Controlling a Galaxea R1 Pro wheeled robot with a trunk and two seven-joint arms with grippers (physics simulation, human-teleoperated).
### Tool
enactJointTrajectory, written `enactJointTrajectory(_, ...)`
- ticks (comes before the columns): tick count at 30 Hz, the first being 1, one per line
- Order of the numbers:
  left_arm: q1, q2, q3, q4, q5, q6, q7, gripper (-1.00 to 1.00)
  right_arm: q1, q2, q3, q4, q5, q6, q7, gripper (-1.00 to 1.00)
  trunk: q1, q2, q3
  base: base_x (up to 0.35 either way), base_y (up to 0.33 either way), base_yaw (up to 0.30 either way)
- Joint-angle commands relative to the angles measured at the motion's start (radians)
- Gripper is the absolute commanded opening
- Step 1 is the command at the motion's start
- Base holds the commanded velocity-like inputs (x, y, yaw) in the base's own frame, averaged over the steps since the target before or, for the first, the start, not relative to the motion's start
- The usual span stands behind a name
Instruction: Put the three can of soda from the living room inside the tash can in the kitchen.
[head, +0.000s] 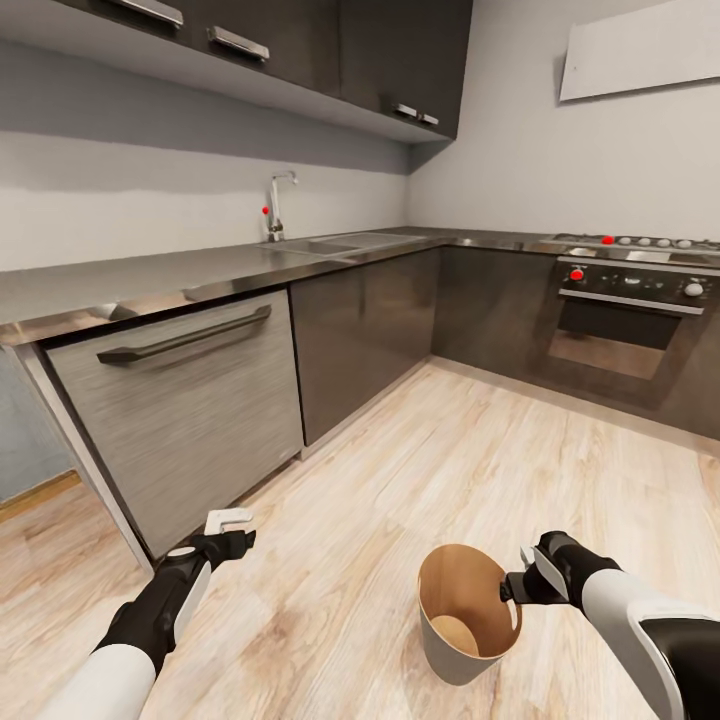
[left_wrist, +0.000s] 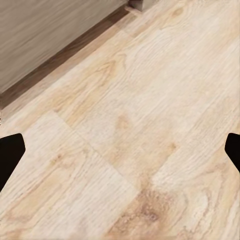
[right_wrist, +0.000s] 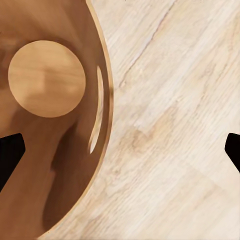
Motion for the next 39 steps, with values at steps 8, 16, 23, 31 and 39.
enactJointTrajectory(8, 0.000, 0.000, 0.000, 0.000, 0.000, -0.007, 0.002, 1.00, 0.007, 0.000, 0.003, -0.004, 0.000, 0.000, 0.000, 1.00, 0.000, 0.000, 0.000, 0.069, 0.027, 0.000)
enactJointTrajectory(16, 0.000, 0.000, 0.000, 0.000, 0.000, -0.008, 0.002, 1.00, 0.008, 0.002, 0.004, -0.006, 0.000, 0.000, 0.000, 1.00, 0.000, 0.000, 0.000, 0.011, 0.005, 0.000)
enactJointTrajectory(23, 0.000, 0.000, 0.000, 0.001, -0.002, -0.008, 0.002, 1.00, 0.013, 0.004, 0.004, -0.005, 0.000, 0.000, 0.000, 1.00, 0.003, -0.002, -0.027, 0.001, 0.000, 0.000)
enactJointTrajectory(31, 0.000, 0.000, 0.000, 0.001, -0.002, -0.010, 0.002, 1.00, 0.018, 0.005, 0.004, -0.005, 0.000, 0.000, 0.000, 1.00, 0.007, -0.004, -0.058, 0.000, 0.000, 0.000)
enactJointTrajectory(39, 0.000, 0.000, -0.001, 0.001, -0.001, -0.011, 0.002, 1.00, 0.021, 0.005, 0.005, -0.003, 0.000, -0.009, 0.000, 1.00, 0.008, -0.004, -0.066, 0.000, 0.000, 0.000)
